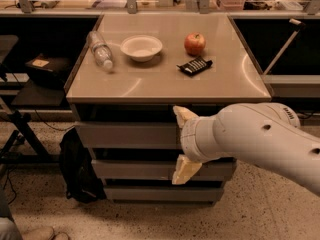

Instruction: Open top drawer

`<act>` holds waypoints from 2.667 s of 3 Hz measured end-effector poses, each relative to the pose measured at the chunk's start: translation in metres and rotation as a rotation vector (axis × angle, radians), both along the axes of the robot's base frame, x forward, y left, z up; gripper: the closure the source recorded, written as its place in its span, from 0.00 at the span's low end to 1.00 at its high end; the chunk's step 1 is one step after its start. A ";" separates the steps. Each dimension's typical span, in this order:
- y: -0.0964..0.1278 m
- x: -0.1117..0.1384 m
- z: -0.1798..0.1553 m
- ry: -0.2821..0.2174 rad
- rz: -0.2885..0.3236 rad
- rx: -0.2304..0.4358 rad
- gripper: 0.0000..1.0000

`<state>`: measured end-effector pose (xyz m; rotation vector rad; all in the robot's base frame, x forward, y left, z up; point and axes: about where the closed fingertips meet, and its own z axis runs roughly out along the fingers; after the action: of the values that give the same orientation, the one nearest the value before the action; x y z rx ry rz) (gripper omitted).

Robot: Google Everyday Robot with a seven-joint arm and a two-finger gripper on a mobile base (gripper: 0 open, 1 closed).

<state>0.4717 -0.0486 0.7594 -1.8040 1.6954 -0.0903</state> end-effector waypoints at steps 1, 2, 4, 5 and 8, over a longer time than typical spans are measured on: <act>-0.002 -0.003 -0.003 0.002 -0.006 -0.012 0.00; -0.015 0.008 -0.036 0.094 -0.037 -0.085 0.00; -0.093 0.041 -0.065 0.193 -0.230 -0.248 0.00; -0.092 0.040 -0.065 0.199 -0.217 -0.242 0.00; -0.177 0.103 -0.042 0.148 -0.349 0.047 0.00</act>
Offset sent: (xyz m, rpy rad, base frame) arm 0.0561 -0.1209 -0.0892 -0.3991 0.2256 -0.4755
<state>0.5742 -0.2252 0.7176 -1.4962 2.0868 -0.0661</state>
